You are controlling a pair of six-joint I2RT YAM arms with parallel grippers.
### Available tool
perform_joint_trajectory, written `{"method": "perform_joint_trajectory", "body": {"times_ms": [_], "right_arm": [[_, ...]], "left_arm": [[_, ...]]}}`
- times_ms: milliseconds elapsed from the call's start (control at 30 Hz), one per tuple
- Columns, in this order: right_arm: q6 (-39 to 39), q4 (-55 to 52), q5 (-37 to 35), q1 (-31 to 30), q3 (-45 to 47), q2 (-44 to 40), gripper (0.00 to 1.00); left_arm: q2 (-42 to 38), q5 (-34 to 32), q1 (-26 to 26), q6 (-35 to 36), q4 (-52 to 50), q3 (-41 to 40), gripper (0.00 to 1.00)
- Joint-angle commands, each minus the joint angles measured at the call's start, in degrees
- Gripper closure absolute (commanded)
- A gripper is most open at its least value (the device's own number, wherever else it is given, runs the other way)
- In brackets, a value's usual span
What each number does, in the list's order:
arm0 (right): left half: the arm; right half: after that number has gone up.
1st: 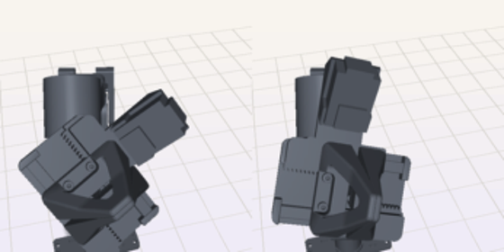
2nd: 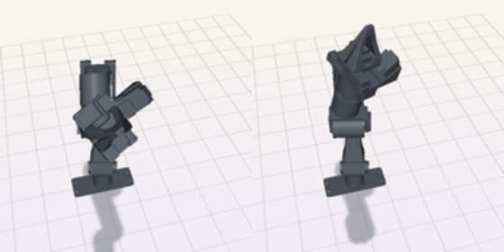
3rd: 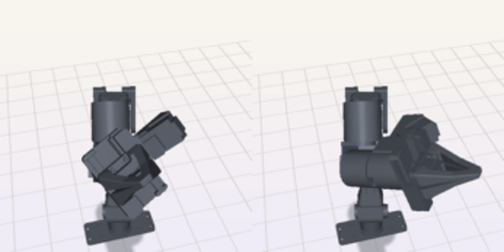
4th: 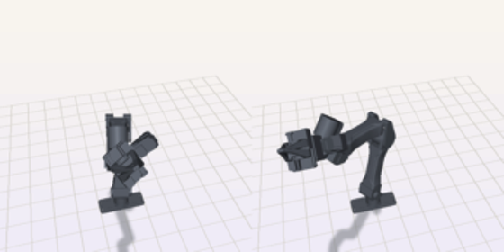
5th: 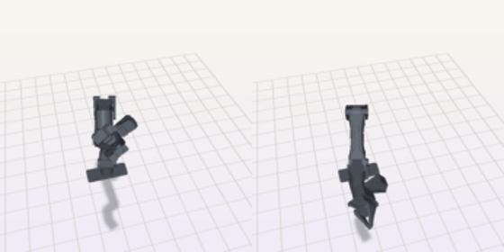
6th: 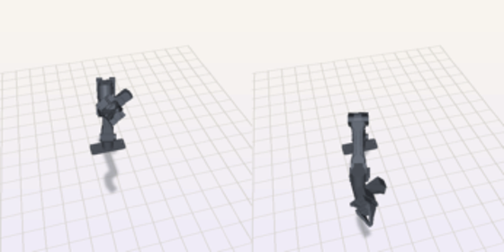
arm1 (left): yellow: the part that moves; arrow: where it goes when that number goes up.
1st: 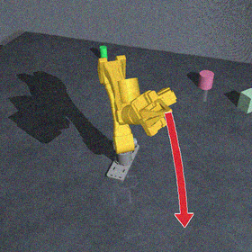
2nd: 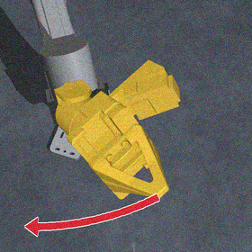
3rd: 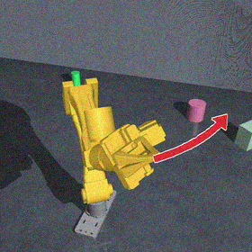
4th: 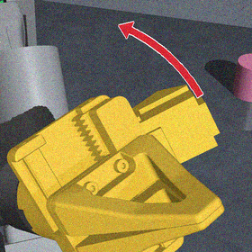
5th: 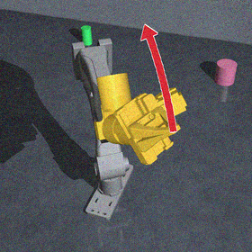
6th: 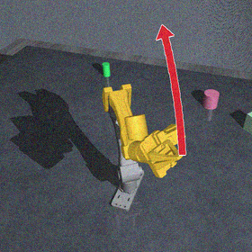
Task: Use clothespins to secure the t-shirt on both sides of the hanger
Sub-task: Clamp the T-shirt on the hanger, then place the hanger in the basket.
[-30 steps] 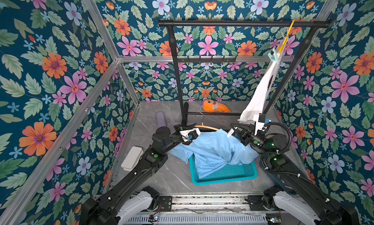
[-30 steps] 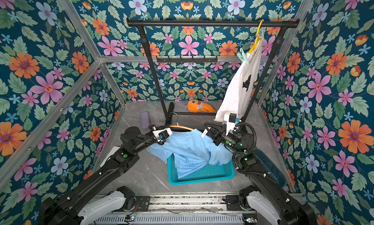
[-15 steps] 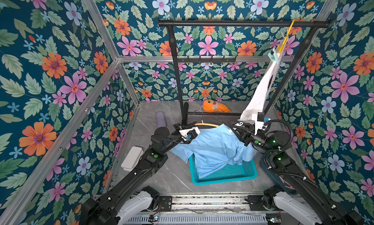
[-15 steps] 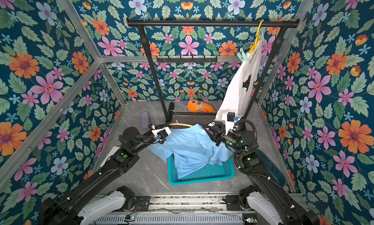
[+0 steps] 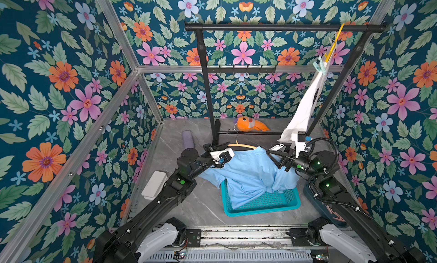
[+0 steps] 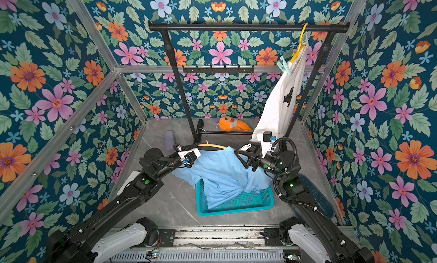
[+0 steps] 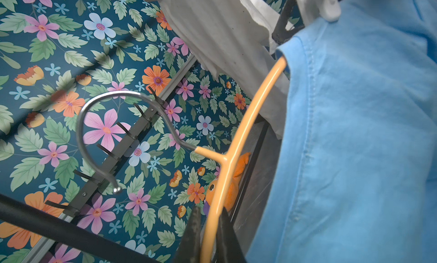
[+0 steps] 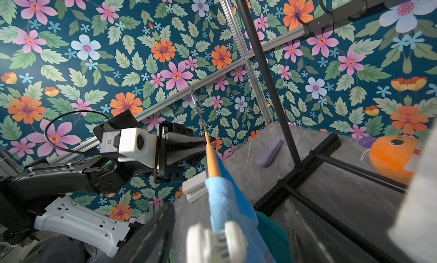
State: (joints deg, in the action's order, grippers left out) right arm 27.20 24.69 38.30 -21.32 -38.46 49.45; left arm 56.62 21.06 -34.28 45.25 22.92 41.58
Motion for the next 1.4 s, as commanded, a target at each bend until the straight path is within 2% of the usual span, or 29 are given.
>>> {"method": "perform_joint_trajectory", "body": {"times_ms": [0, 67, 367, 500, 700, 800, 867, 967, 1067, 1133, 1233, 1300, 1367], "right_arm": [[-0.57, -6.53, -1.91, -0.12, -0.25, -1.20, 0.11], [-1.40, -9.77, -4.11, -0.12, -0.82, -2.64, 0.01], [-2.05, -29.01, -16.21, -0.07, -4.45, -11.36, 0.00], [-2.44, -38.04, -19.13, -0.08, -6.43, -15.50, 0.00], [-1.18, -49.98, -24.79, -0.10, -12.16, -18.42, 0.00], [1.82, -58.69, -33.98, -0.12, -16.11, -19.46, 0.00], [4.83, -66.55, -42.70, -0.12, -19.33, -19.87, 0.00], [10.79, -79.24, -55.54, -0.08, -23.49, -18.32, 0.01], [16.91, -87.88, -61.46, -0.12, -24.88, -14.98, 0.10], [24.46, -94.55, -65.29, 0.04, -25.16, -12.08, 0.11], [32.53, -102.14, -67.56, 1.61, -24.75, -7.98, 0.12], [32.47, -100.92, -66.14, 3.99, -21.91, -7.85, 0.12], [29.60, -96.12, -61.36, 7.26, -17.64, -9.21, 0.14]], "left_arm": [[0.03, -2.07, 0.01, -4.61, 9.49, 1.22, 1.00], [0.41, -3.04, 0.01, -4.07, 8.71, 1.22, 1.00], [1.77, -3.65, 0.01, -2.52, 5.02, 1.62, 1.00], [2.73, -4.36, 0.01, -2.27, 3.16, 1.95, 1.00], [4.56, -1.84, -0.24, 0.72, -5.05, 4.72, 1.00], [5.09, -2.18, -0.99, 2.67, -10.52, 6.43, 1.00], [5.21, -2.60, -1.74, 4.59, -12.64, 6.47, 1.00], [6.21, -7.25, -5.32, 8.55, -16.61, 7.02, 1.00], [8.20, -12.57, -8.72, 11.67, -18.55, 7.36, 1.00], [9.99, -14.68, -10.22, 12.60, -18.90, 7.50, 1.00], [12.37, -15.87, -10.98, 12.35, -19.60, 7.98, 1.00], [13.59, -16.44, -10.98, 12.23, -19.12, 7.61, 1.00], [14.50, -17.45, -11.03, 12.36, -17.97, 6.96, 1.00]]}}
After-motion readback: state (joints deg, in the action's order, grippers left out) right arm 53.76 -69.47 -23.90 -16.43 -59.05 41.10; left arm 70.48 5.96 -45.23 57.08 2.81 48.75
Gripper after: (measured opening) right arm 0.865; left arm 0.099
